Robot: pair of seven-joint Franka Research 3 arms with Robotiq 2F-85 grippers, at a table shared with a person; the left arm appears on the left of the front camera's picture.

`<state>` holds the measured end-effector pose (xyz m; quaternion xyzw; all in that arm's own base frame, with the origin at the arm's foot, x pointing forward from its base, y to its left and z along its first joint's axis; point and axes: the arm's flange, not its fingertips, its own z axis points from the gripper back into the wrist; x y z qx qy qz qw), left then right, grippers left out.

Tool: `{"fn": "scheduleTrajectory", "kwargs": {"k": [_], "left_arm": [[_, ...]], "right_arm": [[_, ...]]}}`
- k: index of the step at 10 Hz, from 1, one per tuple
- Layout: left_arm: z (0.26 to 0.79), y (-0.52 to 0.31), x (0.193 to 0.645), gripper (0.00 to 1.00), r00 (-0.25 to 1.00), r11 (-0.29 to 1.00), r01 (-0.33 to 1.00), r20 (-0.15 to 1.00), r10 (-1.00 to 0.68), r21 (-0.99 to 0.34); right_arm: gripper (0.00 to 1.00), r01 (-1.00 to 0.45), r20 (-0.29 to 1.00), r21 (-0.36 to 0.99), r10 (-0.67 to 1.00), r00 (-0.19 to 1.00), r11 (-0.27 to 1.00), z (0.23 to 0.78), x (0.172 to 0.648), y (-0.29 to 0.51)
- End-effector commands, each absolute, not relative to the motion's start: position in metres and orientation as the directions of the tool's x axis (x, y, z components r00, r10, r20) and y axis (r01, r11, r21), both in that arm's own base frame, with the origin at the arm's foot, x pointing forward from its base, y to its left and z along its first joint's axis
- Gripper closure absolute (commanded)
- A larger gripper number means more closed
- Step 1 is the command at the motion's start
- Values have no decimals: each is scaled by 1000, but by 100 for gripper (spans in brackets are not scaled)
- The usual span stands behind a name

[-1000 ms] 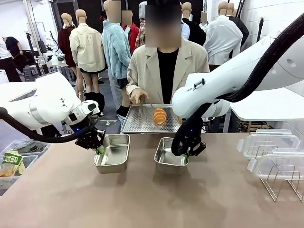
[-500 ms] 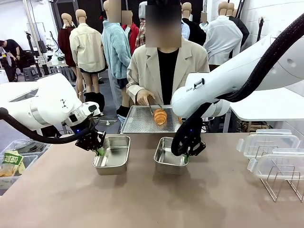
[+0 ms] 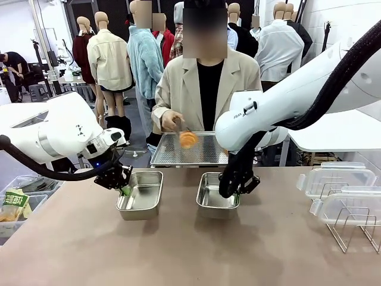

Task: Place the bread in airtight containers.
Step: Once an object is inside an Airtight Container , place the container in the center of the table.

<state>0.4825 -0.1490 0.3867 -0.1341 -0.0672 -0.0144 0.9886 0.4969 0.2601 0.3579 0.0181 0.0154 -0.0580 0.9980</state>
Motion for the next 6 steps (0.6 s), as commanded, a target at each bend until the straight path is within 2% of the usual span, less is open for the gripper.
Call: {"fn": "scheduleTrajectory", "kwargs": {"k": [1,4,6], "left_arm": [[397,-144,477,100,987,967,85,157,-47,-240],[410,-144,473,100,984,962,123,159,-85,-245],[398,-149,478,100,988,964,78,147,-41,-253]], "right_arm": [[100,79,-5,6,-79,997,997,368,487,258],[100,65,-11,13,-65,998,998,370,488,257],[100,76,-12,18,-76,997,997,370,492,260]]}}
